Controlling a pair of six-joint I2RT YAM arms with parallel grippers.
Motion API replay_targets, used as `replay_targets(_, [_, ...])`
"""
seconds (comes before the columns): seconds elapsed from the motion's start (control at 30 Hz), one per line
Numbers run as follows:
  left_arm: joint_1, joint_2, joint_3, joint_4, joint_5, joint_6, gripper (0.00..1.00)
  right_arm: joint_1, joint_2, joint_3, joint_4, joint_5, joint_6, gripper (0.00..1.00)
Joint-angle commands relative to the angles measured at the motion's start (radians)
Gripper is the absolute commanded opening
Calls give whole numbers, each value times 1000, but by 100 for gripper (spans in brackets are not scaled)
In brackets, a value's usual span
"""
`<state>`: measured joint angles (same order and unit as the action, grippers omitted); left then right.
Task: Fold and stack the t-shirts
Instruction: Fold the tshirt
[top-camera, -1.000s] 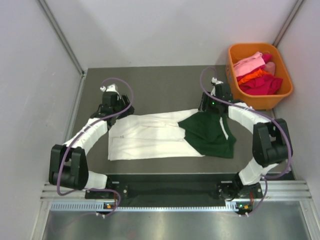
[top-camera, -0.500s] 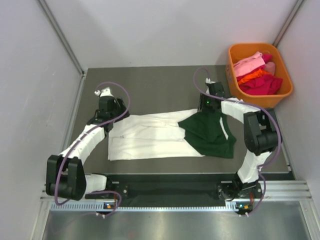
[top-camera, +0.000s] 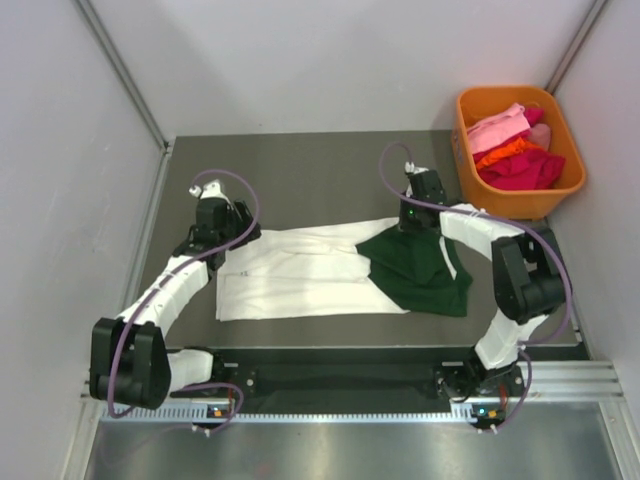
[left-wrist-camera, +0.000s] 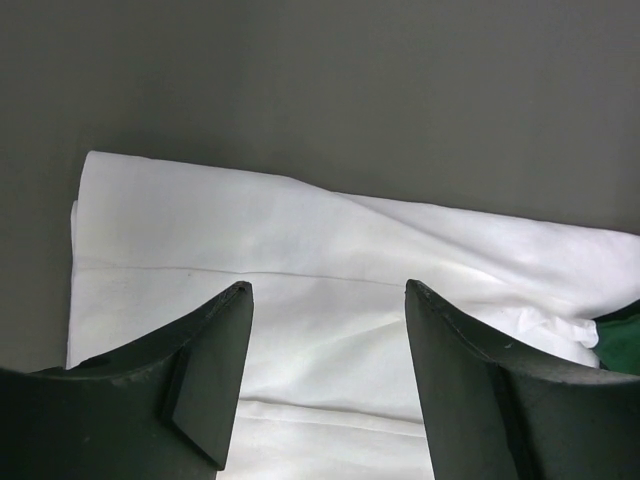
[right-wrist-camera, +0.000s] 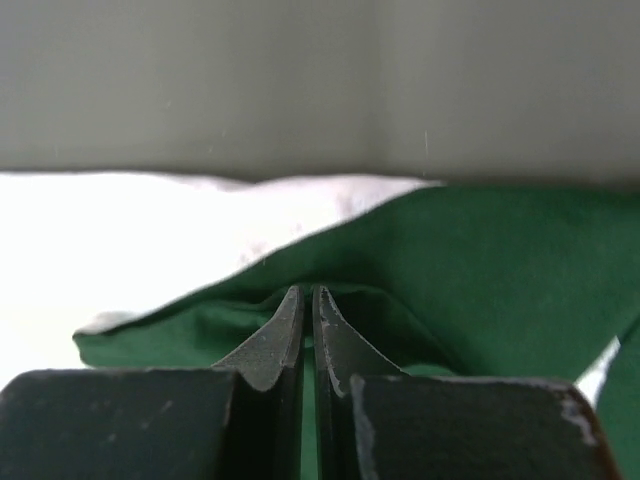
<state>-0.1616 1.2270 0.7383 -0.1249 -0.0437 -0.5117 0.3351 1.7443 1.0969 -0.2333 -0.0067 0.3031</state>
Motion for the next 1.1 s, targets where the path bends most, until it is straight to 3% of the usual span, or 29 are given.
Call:
replay_targets(0.0, [5, -26, -11, 56, 13, -16, 67, 56, -115, -23, -9, 54, -7, 0])
replay_targets(0.2, [4, -14, -13, 65, 39, -24, 66, 186, -233, -74, -58, 83, 24, 1])
replay_targets(0.37, [4, -24, -27, 67, 31, -24, 66, 359, -339, -129, -93, 100, 112, 11])
replay_targets(0.4, [4, -24, -30, 71, 36, -24, 66, 422, -348, -137, -97, 99, 128, 14])
replay_targets(0.47, [2, -20, -37, 80, 39, -28, 66, 481, -376, -157, -93, 90, 180, 36])
replay_targets(0.5, [2, -18, -40, 88, 68, -31, 66, 525, -385, -167, -86, 74, 194, 37])
replay_targets(0.6, [-1, -9, -48, 105, 96, -37, 66, 562, -423, -198, -66, 18, 240, 53])
replay_targets(0.63, [-3, -8, -54, 114, 110, -36, 66, 562, -448, -209, -80, 13, 246, 61])
replay_targets(0.8, [-6, -20, -79, 191, 217, -36, 76, 497, -554, -221, -170, 122, 220, 65])
replay_targets(0.87, [-1, -17, -88, 205, 185, -129, 99, 429, -603, -252, -187, 114, 196, 65])
replay_targets(0.9, [8, -11, -88, 202, 176, -158, 98, 348, -618, -265, -189, 102, 189, 66])
replay_targets(1.0, [71, 12, -118, 295, 347, -215, 99, 190, -675, -318, -187, 68, 177, 78])
replay_targets(1.07, [56, 28, -128, 349, 439, -240, 99, 130, -700, -342, -186, 37, 165, 84])
